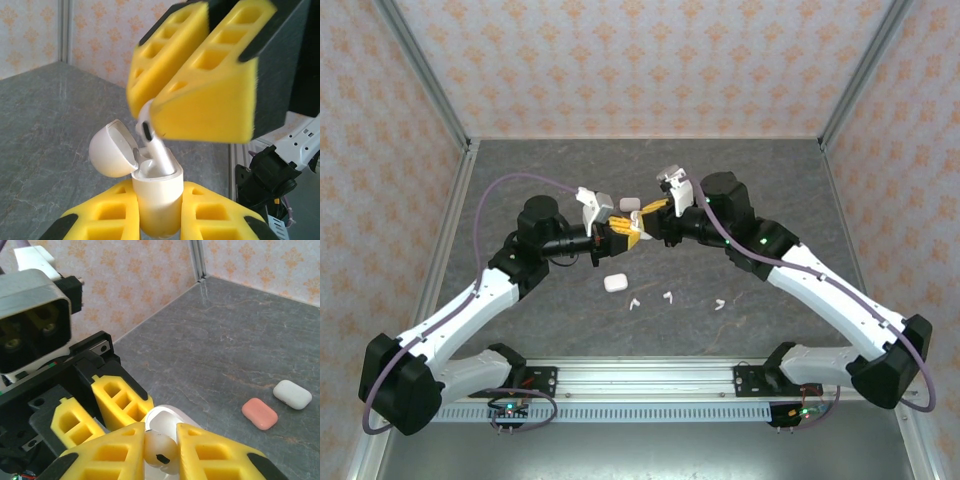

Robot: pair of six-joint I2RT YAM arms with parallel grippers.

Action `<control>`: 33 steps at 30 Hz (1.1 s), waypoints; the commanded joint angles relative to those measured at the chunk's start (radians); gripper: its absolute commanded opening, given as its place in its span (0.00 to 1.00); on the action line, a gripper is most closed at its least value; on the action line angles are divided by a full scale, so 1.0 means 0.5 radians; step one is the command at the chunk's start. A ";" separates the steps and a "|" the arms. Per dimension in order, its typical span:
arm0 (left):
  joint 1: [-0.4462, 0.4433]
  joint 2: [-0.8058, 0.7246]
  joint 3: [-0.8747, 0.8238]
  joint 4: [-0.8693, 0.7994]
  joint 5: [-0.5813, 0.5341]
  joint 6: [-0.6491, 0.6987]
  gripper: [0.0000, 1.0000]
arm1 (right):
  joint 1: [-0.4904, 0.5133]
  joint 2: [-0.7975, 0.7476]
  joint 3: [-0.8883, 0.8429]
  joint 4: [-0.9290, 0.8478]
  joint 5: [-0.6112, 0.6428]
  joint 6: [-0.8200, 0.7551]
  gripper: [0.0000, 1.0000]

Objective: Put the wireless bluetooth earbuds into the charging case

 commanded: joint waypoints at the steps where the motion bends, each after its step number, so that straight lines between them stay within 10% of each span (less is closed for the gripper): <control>1: -0.022 -0.004 0.072 0.029 0.042 0.034 0.03 | 0.013 0.021 0.043 0.079 -0.050 -0.014 0.20; 17: -0.023 -0.039 0.037 0.065 -0.034 0.023 0.03 | 0.013 0.051 0.076 -0.120 -0.176 0.038 0.21; 33: -0.022 -0.057 0.006 0.102 -0.061 0.018 0.03 | -0.001 0.013 0.385 -0.398 0.190 0.128 0.50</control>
